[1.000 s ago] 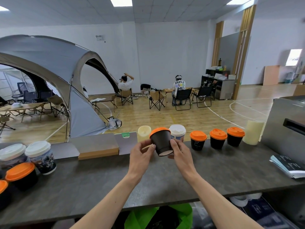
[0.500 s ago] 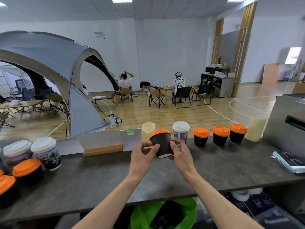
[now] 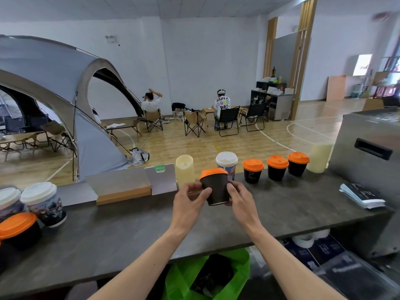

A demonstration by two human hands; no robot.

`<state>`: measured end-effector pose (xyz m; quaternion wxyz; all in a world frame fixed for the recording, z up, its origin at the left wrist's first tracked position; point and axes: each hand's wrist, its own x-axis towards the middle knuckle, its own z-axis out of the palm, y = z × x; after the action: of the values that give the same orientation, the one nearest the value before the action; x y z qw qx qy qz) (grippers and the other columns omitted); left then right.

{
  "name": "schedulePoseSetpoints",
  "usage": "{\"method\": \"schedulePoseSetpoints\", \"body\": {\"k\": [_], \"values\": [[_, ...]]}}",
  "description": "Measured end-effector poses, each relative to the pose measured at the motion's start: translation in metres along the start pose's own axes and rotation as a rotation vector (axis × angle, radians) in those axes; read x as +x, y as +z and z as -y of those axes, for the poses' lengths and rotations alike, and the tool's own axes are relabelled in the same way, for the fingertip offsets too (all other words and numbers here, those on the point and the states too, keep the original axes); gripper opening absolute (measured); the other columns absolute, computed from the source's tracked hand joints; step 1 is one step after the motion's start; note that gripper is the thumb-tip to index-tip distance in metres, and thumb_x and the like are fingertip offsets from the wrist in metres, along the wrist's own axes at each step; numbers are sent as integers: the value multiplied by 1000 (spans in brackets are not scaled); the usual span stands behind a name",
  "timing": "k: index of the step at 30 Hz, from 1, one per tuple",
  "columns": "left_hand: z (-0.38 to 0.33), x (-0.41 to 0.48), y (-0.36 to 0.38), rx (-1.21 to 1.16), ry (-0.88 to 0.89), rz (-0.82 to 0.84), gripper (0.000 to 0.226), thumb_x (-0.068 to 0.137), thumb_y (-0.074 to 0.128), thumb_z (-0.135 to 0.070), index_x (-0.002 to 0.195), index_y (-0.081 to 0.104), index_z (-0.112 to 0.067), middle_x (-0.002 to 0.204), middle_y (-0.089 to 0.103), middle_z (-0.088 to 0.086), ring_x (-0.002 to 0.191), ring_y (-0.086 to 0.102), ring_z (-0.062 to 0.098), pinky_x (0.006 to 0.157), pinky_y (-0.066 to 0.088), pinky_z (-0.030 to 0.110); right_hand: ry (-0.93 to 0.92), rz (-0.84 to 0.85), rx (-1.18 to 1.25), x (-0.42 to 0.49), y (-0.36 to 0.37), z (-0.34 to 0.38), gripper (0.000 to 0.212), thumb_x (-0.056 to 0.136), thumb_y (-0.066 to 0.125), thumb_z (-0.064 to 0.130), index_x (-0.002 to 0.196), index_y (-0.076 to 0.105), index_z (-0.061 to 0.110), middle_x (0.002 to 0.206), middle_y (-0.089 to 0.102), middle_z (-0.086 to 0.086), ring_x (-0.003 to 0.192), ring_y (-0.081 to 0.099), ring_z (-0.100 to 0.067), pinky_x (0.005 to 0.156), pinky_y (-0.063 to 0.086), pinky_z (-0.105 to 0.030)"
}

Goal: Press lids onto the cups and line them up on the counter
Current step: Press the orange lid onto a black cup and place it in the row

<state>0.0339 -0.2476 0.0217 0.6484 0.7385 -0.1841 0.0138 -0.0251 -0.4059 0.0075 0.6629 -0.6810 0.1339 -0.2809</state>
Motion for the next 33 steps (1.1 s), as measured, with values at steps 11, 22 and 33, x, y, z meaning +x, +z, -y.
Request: {"method": "schedulePoseSetpoints", "body": {"k": [11, 22, 33], "values": [[-5, 7, 150, 416, 183, 205, 63, 87, 62, -7, 147, 49, -22, 135, 62, -2, 122, 59, 13, 98, 47, 23, -158, 179, -509, 39, -148, -5, 63, 90, 62, 3, 148, 45, 21, 141, 49, 17, 135, 48, -6, 105, 34, -8], [-15, 37, 319, 523, 38, 572, 96, 82, 58, -4, 163, 10, -20, 155, 46, 6, 145, 42, 20, 110, 35, 21, -39, 316, -1046, 106, -309, -9, 76, 94, 52, 19, 160, 16, 13, 156, 41, -13, 141, 42, -29, 114, 35, -35], [-22, 59, 406, 473, 0, 605, 71, 79, 62, -5, 146, 41, -18, 122, 64, -2, 113, 63, 17, 92, 48, 25, 108, 151, -778, 146, -363, -32, 57, 77, 60, 20, 133, 52, 22, 127, 67, -7, 118, 62, -28, 98, 50, -39]]}}
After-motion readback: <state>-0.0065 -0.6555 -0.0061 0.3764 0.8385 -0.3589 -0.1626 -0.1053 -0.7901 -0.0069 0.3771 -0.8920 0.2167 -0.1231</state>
